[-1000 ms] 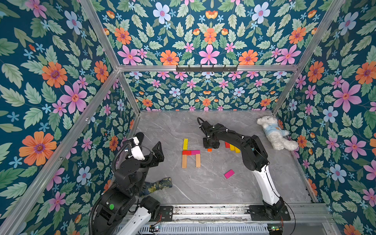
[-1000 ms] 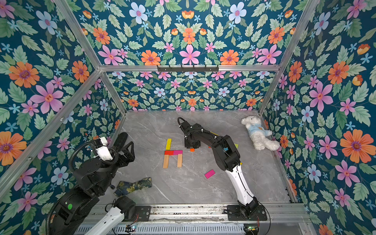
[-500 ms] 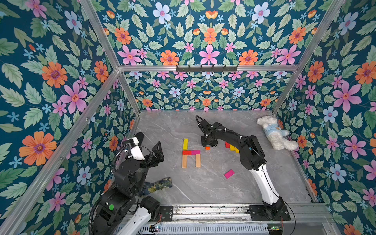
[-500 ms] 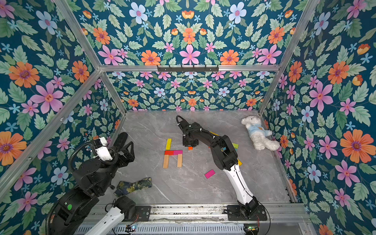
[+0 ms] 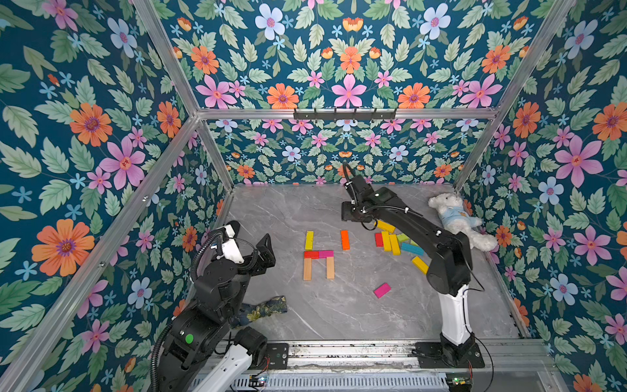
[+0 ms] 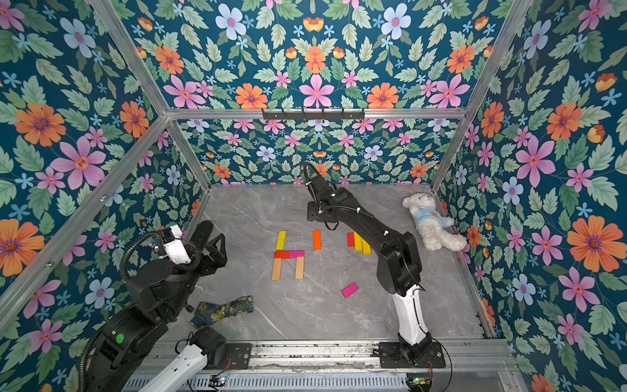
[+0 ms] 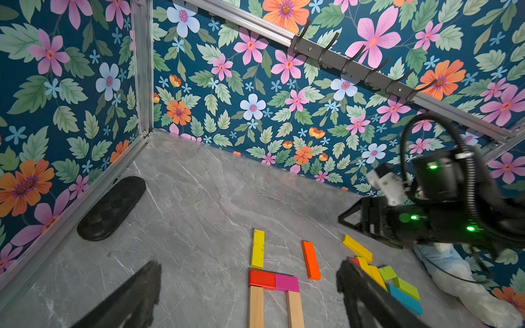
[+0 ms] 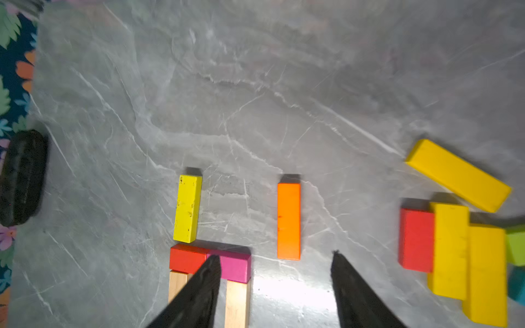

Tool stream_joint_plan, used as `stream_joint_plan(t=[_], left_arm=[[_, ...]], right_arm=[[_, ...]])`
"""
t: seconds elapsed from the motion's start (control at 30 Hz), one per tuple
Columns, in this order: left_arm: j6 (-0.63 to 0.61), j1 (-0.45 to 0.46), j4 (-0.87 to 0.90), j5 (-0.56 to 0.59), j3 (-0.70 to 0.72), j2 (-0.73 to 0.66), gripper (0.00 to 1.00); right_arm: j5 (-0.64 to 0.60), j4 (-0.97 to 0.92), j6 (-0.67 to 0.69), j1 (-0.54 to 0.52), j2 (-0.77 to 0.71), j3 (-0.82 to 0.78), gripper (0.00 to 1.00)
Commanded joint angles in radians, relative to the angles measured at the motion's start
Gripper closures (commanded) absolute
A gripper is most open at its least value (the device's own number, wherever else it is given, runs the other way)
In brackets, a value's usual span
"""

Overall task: Assemble the letter h with building blocks
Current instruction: Adjust the building block at the center of the board, then move the building block to the center of the board.

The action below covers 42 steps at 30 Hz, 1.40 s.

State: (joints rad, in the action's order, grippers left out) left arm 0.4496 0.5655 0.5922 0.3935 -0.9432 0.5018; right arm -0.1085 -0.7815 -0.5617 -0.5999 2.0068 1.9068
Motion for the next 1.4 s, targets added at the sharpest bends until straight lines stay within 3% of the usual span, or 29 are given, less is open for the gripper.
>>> stream_joint_plan(t=[0.0,0.23,0.4,0.6,0.77,1.0,1.37], left_arm=[[-0.002,0.0,-0.055,0.018,-0.003,0.027,0.0],[0.007,0.001,-0.084,0.041,0.02,0.064,0.0],[0.011,0.001,-0.068,0.018,0.024,0.082,0.0],[0.007,0.001,-0.045,0.027,0.02,0.098,0.01],[0.005,0.001,-0.038,0.028,0.014,0.089,0.01],[-0.002,0.001,-0.031,0.033,0.007,0.087,0.0],[-0.003,0.001,-0.029,0.029,0.013,0.084,0.01]], right_arm=[[0.002,0.023,-0.067,0.039,-0.1,-0.14,0.35],[0.093,0.135,-0.155,0.176,-0.267,-0.526,0.4],[0.137,0.198,-0.153,0.219,-0.293,-0.644,0.43],[0.247,0.166,-0.089,0.216,-0.172,-0.57,0.45],[0.259,0.153,-0.095,0.199,-0.119,-0.563,0.42],[0.228,0.155,-0.105,0.189,-0.047,-0.527,0.37],[0.07,0.075,-0.086,0.208,0.055,-0.385,0.32]])
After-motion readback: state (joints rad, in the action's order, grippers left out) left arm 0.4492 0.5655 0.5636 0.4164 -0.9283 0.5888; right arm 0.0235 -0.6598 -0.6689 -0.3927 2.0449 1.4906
